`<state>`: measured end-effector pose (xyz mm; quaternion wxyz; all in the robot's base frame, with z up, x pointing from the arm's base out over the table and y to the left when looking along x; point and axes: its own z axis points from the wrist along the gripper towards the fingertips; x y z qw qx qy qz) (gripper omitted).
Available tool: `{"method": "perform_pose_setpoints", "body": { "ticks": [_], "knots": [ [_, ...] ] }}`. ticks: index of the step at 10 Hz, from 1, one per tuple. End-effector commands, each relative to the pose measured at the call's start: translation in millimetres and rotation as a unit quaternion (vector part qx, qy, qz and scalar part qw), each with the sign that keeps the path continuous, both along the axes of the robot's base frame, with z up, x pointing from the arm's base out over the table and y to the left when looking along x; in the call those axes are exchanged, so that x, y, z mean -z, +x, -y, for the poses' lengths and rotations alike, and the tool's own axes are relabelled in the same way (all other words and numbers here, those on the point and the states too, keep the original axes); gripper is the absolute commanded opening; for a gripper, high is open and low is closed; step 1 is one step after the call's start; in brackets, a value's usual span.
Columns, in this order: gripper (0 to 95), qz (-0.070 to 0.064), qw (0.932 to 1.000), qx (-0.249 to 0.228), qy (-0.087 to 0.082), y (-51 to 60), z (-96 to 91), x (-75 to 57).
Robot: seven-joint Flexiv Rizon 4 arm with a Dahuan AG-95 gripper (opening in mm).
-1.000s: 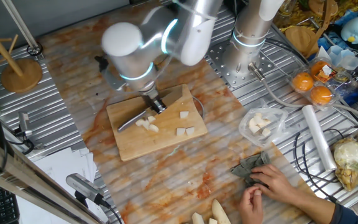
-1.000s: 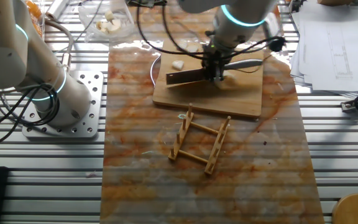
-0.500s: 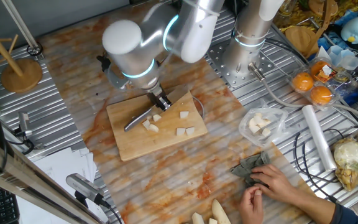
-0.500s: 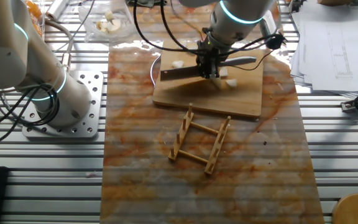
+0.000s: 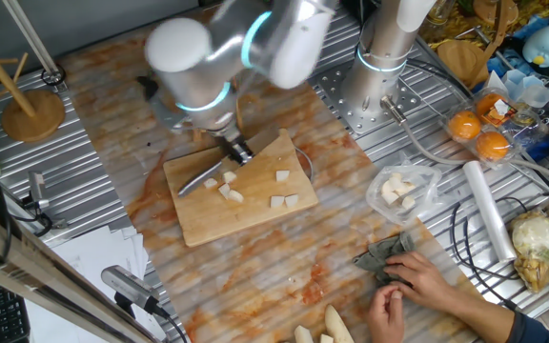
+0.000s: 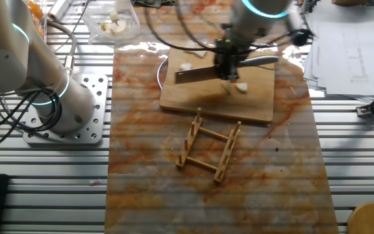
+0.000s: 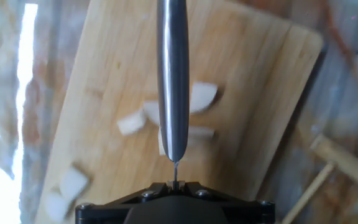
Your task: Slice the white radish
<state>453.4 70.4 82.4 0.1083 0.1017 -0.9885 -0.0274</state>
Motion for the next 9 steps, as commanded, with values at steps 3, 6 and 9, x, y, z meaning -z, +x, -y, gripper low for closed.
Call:
{"method": "perform_pose_setpoints", "body": {
  "ticks": [3,6,9],
  "knots": [
    [0.0,0.009,1.0,0.002,0.001,24.0,3.6,9.5],
    [0.0,0.011,0.9999,0.002,0.0,27.6,4.0,13.4],
    [0.0,0.014,0.9999,0.0,0.001,28.3,4.6,22.5]
  ]
}}
